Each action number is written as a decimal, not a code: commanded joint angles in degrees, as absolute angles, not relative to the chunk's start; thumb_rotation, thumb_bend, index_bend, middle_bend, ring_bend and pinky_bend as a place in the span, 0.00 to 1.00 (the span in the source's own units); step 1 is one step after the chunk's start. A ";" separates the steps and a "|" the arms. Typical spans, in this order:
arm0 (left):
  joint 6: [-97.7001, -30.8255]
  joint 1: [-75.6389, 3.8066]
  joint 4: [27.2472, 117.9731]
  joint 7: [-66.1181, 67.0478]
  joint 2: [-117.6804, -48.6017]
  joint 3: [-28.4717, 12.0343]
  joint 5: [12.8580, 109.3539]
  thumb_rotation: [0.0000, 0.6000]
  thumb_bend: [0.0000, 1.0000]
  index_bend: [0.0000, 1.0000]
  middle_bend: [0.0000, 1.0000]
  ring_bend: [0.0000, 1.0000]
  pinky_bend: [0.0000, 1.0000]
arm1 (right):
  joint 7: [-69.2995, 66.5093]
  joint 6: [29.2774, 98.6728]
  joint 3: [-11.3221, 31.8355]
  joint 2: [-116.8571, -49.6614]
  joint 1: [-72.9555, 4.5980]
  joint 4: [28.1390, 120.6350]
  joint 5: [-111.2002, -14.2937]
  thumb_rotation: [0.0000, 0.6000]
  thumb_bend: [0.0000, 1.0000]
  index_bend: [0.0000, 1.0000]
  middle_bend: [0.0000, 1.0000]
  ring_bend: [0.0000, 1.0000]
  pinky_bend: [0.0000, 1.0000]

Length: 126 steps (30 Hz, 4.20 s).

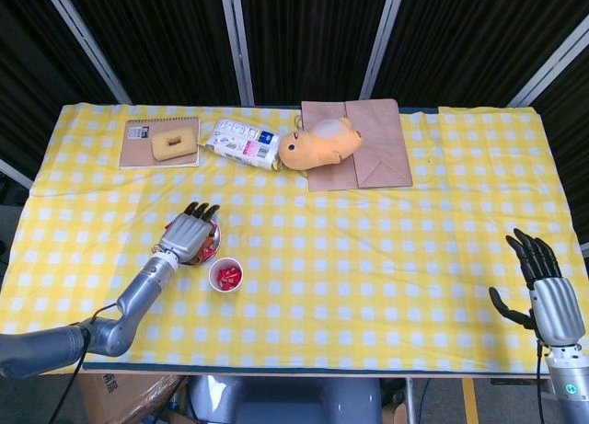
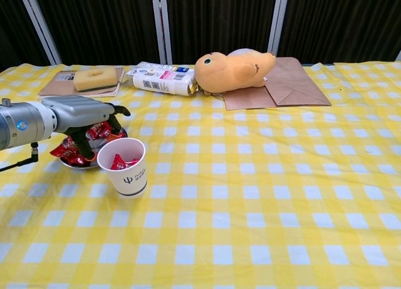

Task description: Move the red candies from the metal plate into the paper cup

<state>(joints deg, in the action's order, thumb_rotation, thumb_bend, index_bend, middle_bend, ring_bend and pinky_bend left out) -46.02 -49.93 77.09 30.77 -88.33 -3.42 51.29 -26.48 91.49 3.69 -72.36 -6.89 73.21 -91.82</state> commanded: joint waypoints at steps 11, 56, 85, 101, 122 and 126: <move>-53.28 -48.54 89.04 27.38 -80.18 -7.61 55.85 1.00 0.40 0.57 0.00 0.00 0.00 | -26.41 91.68 3.76 -72.45 -6.86 73.04 -91.86 1.00 0.42 0.00 0.00 0.00 0.00; -55.03 -48.70 103.52 29.43 -75.53 -5.90 57.42 1.00 0.25 0.47 0.00 0.00 0.00 | -26.85 91.70 3.77 -72.48 -6.92 72.99 -91.92 1.00 0.42 0.00 0.00 0.00 0.00; -52.45 -47.32 90.73 33.51 -76.96 -1.45 48.53 1.00 0.14 0.42 0.00 0.00 0.00 | -26.65 91.56 3.69 -72.51 -6.94 72.96 -91.91 1.00 0.42 0.00 0.00 0.00 0.00; -54.74 -47.18 83.18 34.08 -83.24 -3.00 47.96 1.00 0.05 0.18 0.00 0.00 0.00 | -26.63 91.57 3.62 -72.58 -6.95 72.96 -91.98 1.00 0.42 0.00 0.00 0.00 0.00; -53.32 -47.42 83.71 37.13 -82.97 -2.26 47.73 1.00 0.05 0.17 0.00 0.00 0.00 | -27.05 91.77 3.69 -72.52 -6.90 73.00 -91.98 1.00 0.42 0.00 0.00 0.00 0.00; -53.46 -47.24 84.03 37.47 -82.34 -2.06 47.70 1.00 0.05 0.17 0.00 0.00 0.00 | -27.02 91.74 3.66 -72.54 -6.94 73.05 -92.06 1.00 0.42 0.00 0.00 0.00 0.00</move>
